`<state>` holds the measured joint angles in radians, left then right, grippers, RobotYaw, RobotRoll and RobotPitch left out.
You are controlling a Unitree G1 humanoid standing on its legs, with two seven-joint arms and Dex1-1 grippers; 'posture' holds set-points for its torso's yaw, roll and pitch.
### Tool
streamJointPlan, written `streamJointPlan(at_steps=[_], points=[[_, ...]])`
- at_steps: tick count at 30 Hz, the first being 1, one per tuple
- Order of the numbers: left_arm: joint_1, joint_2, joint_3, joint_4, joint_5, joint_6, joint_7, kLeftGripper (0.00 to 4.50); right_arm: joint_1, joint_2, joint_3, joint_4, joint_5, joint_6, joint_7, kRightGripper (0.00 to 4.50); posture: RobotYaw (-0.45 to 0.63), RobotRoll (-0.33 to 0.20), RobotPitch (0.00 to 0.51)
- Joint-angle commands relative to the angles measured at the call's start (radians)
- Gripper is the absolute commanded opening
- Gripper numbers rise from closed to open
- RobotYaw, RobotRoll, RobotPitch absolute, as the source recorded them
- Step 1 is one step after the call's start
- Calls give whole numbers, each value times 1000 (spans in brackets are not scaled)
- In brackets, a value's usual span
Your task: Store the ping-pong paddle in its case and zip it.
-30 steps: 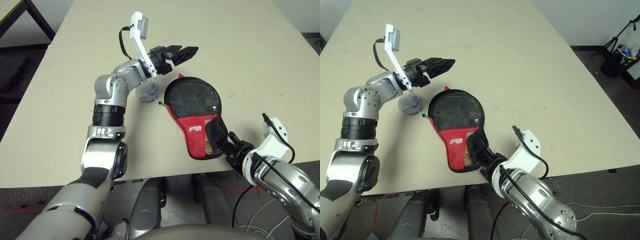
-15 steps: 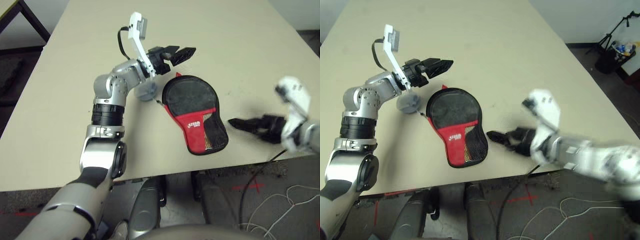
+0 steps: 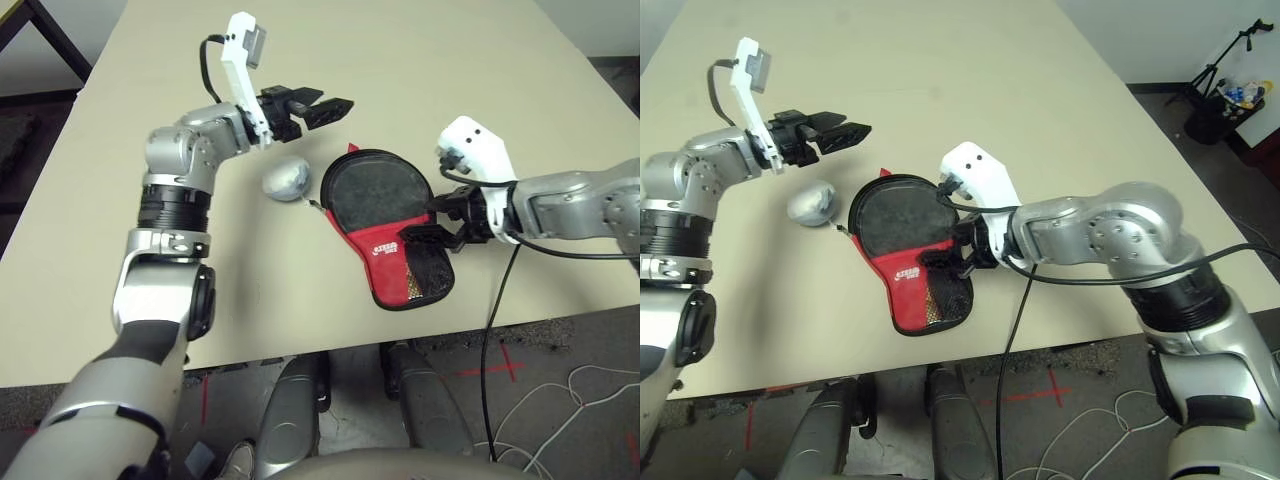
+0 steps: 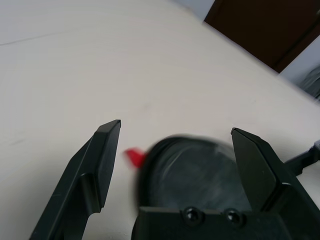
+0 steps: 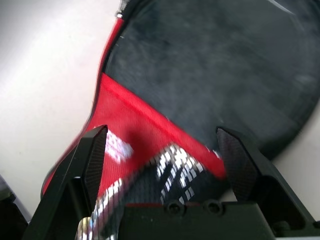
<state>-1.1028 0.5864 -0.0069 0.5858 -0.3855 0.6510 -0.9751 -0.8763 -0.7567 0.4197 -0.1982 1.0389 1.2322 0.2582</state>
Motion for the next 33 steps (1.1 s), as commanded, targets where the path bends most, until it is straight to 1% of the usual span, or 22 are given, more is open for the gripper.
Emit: streamJointPlan(at_steps=[1, 4, 9, 14, 17, 20, 25, 31, 33], points=[[-11, 58, -55, 52, 66, -26, -97, 4500, -12, 58, 43, 55, -143, -44, 84, 4457, -8, 0, 215], [2, 106, -97, 60, 108, -23, -168, 4500, -9, 93, 66, 82, -238, -59, 148, 4457, 3, 0, 219], [34, 150, -144, 39, 154, -15, -245, 4500, 13, 127, 89, 104, -357, -69, 235, 4457, 17, 0, 223], [68, 175, -175, 2, 201, -29, -286, 4500, 32, 149, 88, 108, -434, -66, 297, 4457, 28, 0, 224], [93, 180, -193, -16, 235, -69, -293, 4500, 37, 166, 78, 118, -472, -67, 321, 4457, 29, 0, 223], [119, 164, -207, -29, 257, -103, -298, 4500, 40, 186, 67, 138, -507, -73, 336, 4457, 29, 0, 223], [144, 136, -269, 15, 358, -259, -264, 4500, 41, 214, 62, 173, -566, -92, 362, 4457, 22, 0, 222], [120, 78, -323, 125, 474, -458, -211, 4500, 44, 249, 45, 209, -618, -109, 378, 4457, 17, 0, 220], [101, 57, -325, 171, 497, -495, -195, 4500, 43, 262, 39, 222, -636, -119, 381, 4457, 14, 0, 218]])
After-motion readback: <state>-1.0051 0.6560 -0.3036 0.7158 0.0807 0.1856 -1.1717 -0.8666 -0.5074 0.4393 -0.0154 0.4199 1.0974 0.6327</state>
